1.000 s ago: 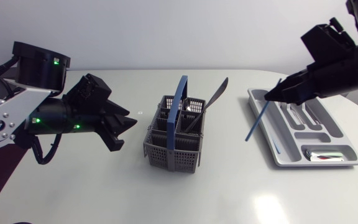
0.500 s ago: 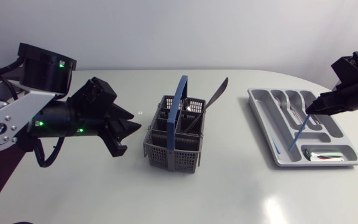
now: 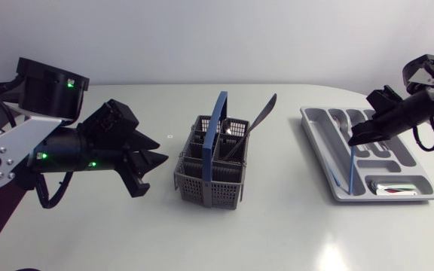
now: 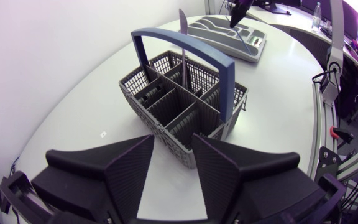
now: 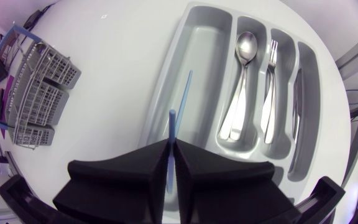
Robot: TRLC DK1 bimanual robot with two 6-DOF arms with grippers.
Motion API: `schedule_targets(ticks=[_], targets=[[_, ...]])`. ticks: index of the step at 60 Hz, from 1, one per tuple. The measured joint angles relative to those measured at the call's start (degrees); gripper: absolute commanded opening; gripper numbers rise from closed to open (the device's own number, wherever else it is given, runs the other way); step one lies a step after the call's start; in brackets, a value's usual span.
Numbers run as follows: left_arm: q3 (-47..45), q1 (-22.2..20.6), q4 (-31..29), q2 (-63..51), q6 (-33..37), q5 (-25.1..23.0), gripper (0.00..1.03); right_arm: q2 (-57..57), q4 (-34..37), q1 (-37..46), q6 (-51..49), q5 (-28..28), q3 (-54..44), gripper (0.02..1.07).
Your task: Unload the cutlery basket into the drawer organizer.
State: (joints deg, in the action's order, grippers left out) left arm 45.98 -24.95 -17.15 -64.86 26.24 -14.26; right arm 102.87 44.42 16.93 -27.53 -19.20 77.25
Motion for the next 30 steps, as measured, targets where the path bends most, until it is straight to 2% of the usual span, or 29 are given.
schedule_targets(ticks=[14, 17, 21, 22, 23, 30], targets=[[-0.35, -1.07, -0.17, 0.0, 0.87, 0.0, 0.46, 11.02, -4.33, -1.22, 3.48, 1.16, 6.19, 0.17], [-0.35, -1.18, -0.2, 0.0, 0.92, -0.02, 0.46, 12.76, -4.92, -1.49, 3.98, 1.55, 7.04, 0.25], [-0.46, -1.44, -0.17, 0.0, 1.07, 0.0, 0.46, 14.01, -5.73, -1.64, 4.48, 1.88, 7.56, 0.41], [-0.61, -1.51, -0.13, 0.0, 1.07, -0.02, 0.46, 14.16, -5.99, -1.68, 4.61, 2.19, 7.61, 0.45], [-0.68, -1.57, -0.15, 0.0, 1.09, -0.02, 0.46, 14.19, -6.14, -1.77, 4.63, 2.23, 7.61, 0.55], [-1.44, -1.88, -0.13, 0.0, 1.29, -0.02, 0.46, 13.18, -8.48, -1.99, 5.09, 3.28, 7.02, 0.75]])
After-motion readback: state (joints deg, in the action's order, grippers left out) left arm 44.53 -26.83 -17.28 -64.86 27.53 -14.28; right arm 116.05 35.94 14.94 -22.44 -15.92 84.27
